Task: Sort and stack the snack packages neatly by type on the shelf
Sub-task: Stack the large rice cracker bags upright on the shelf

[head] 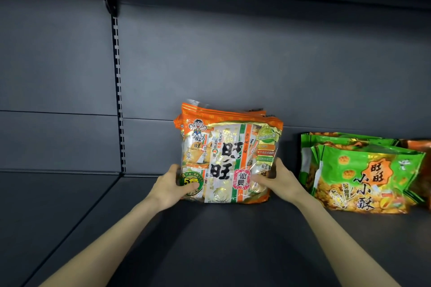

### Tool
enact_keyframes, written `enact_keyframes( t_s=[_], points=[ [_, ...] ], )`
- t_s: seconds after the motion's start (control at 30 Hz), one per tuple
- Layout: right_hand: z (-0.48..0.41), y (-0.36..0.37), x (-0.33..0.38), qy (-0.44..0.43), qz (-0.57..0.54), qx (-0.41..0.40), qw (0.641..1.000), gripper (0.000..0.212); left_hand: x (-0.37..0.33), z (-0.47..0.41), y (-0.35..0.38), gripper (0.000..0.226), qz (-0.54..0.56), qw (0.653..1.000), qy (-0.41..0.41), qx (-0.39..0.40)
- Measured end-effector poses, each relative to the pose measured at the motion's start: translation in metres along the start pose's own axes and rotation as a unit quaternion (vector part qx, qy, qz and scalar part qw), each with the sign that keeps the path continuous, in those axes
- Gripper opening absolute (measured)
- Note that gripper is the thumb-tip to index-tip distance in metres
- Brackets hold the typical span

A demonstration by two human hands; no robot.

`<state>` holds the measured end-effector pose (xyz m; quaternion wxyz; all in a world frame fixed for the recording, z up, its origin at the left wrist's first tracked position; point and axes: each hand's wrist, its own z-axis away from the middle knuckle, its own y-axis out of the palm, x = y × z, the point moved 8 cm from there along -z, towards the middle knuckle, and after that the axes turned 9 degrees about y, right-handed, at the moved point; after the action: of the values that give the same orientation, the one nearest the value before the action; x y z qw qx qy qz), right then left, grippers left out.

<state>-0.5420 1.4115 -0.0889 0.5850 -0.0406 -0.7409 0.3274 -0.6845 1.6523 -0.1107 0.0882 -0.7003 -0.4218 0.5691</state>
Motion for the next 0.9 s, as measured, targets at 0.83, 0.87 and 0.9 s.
enact_keyframes(
  t_s=[0.83,0.87,0.9],
  points=[
    [-0.042,-0.002,0.019,-0.032,-0.158,0.026,0.987,0.025,0.002,-0.020,0.014,0.051,0.208,0.978,0.001,-0.030],
    [-0.041,-0.003,0.020,-0.035,-0.162,0.022,0.986,0.023,0.001,-0.020,0.013,0.050,0.216,0.976,0.006,-0.034],
    [-0.041,-0.003,0.021,-0.039,-0.167,0.018,0.985,0.020,-0.001,-0.019,0.012,0.048,0.224,0.974,0.010,-0.040]
  ],
)
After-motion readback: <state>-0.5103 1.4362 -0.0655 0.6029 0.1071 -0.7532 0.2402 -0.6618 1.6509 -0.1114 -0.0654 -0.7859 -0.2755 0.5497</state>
